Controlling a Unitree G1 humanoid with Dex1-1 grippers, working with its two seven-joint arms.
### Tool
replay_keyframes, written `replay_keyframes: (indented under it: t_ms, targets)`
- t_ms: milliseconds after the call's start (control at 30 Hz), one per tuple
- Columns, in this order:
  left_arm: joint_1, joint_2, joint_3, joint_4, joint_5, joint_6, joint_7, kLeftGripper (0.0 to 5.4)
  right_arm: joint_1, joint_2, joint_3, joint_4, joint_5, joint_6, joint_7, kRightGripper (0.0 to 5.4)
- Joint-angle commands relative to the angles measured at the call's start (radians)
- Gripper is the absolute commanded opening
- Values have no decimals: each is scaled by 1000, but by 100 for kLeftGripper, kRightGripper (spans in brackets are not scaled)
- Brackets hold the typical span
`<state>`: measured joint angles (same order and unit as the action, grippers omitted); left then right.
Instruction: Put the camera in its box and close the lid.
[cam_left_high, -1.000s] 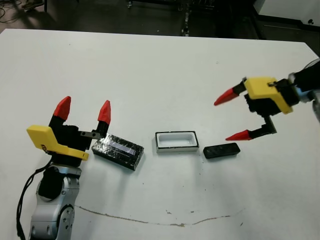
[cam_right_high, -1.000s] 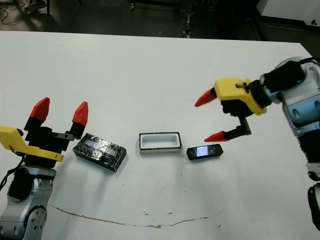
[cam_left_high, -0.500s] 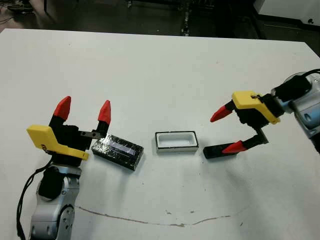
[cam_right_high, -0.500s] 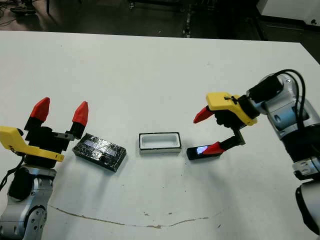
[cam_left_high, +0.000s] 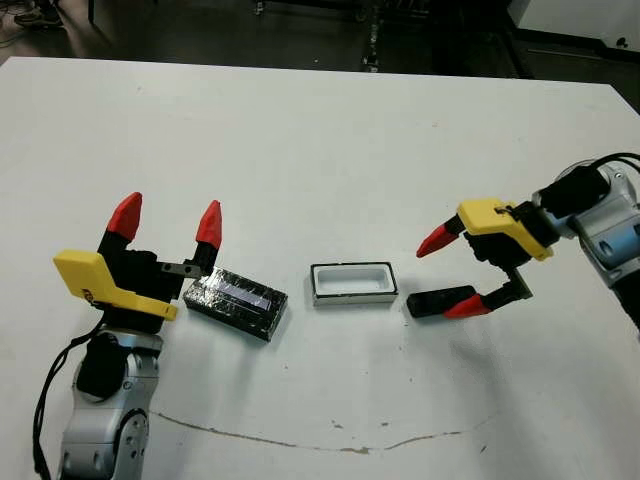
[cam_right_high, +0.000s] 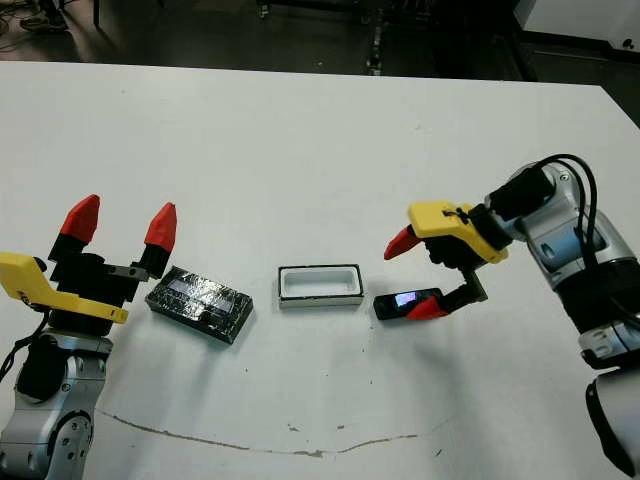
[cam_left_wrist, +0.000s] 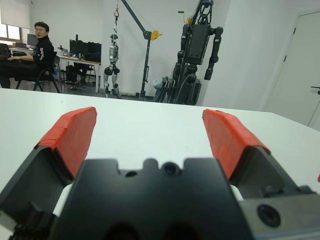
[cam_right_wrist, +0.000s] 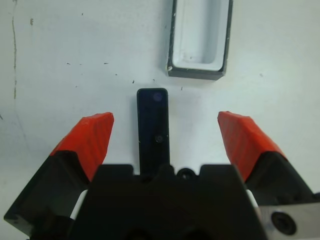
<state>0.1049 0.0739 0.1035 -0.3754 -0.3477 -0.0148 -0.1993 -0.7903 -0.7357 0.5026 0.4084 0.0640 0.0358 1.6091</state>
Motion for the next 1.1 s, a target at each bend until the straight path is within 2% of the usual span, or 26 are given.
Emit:
replay_keyframes:
  t_ms: [33, 300, 433, 567, 833, 1000, 1100]
  targets:
    - [9, 6, 2, -4, -4, 15, -3, 539, 22, 5, -16, 0, -5, -15, 5, 540]
    - [12, 4, 0, -11, -2, 19, 2, 539, 75, 8, -50, -23, -13, -39, -14, 540]
    - [13, 5, 0, -8, 7, 11, 1, 539, 100, -4, -53, -65, -38, 10, -33, 540]
    - [13, 5, -1, -7, 3, 10, -3, 539, 127, -1, -72, -79, -40, -24, -44, 540]
    - [18, 3, -3, -15, 7, 16, 5, 539, 143, 12, -74, -74, -43, 10, -46, 540]
    - [20, 5, -3, -17, 7, 22, 7, 539, 154, 21, -73, -63, -48, -5, -49, 540]
    - [18, 6, -2, -12, 3, 17, 2, 539, 154, 24, -66, -68, -60, 23, -52, 540]
